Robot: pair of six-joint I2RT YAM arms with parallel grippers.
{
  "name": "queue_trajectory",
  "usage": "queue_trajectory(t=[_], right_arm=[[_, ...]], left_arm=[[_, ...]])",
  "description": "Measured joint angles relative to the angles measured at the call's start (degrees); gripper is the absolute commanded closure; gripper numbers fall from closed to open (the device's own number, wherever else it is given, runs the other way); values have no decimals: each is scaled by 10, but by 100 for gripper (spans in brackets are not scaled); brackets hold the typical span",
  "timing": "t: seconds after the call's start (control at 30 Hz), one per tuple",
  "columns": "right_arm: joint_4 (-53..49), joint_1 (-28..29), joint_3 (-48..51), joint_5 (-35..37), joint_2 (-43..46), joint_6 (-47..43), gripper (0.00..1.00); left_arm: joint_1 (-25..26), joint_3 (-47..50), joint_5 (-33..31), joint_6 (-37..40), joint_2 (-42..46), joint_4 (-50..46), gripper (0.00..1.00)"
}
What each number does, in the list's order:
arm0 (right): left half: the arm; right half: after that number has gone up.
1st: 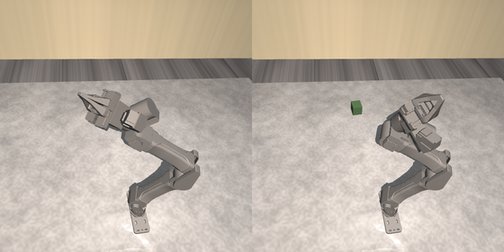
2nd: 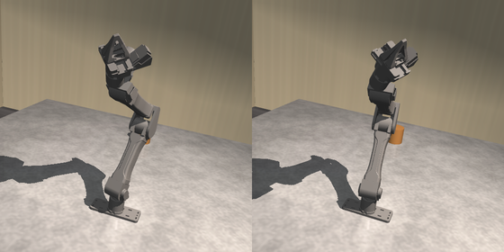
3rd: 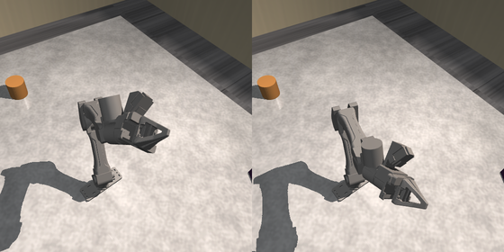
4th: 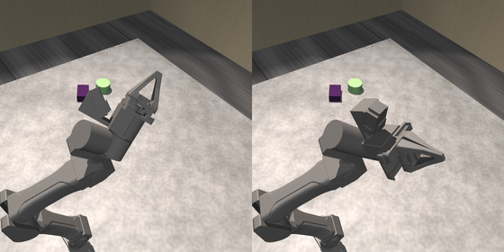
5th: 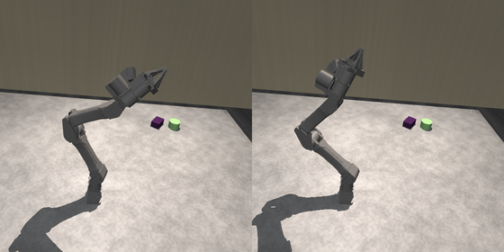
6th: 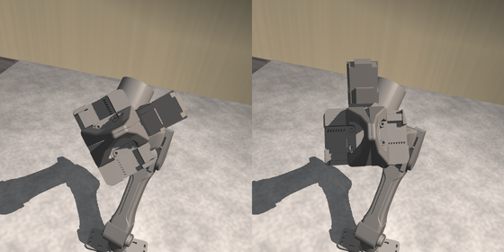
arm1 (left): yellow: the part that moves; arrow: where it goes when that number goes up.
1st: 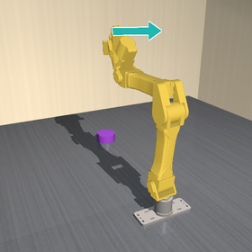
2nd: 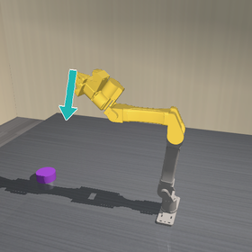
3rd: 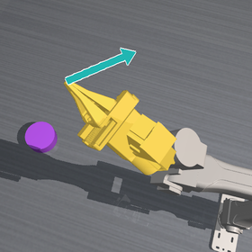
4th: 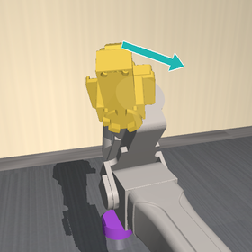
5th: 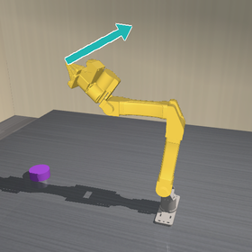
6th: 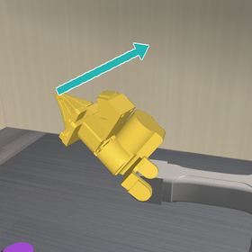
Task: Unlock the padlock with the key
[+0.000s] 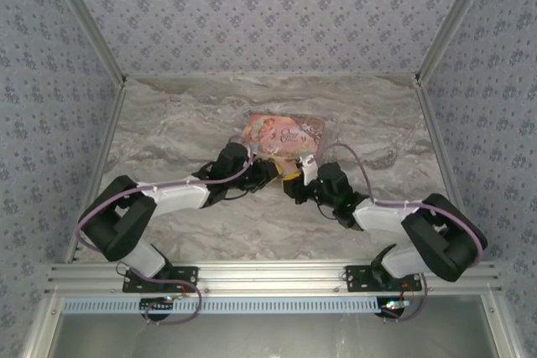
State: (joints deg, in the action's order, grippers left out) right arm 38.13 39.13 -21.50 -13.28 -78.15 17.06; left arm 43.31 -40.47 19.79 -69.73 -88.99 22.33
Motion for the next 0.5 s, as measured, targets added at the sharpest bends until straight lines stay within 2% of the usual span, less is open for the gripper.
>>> queue_trajectory(t=[0.2, 0.5], right_arm=[[-10, 2, 23, 12, 59, -9, 61], [-98, 4, 35, 42, 150, -45, 51]], left_arm=[[0, 0, 6, 0, -8, -7, 82], [0, 0, 6, -1, -8, -8, 82]])
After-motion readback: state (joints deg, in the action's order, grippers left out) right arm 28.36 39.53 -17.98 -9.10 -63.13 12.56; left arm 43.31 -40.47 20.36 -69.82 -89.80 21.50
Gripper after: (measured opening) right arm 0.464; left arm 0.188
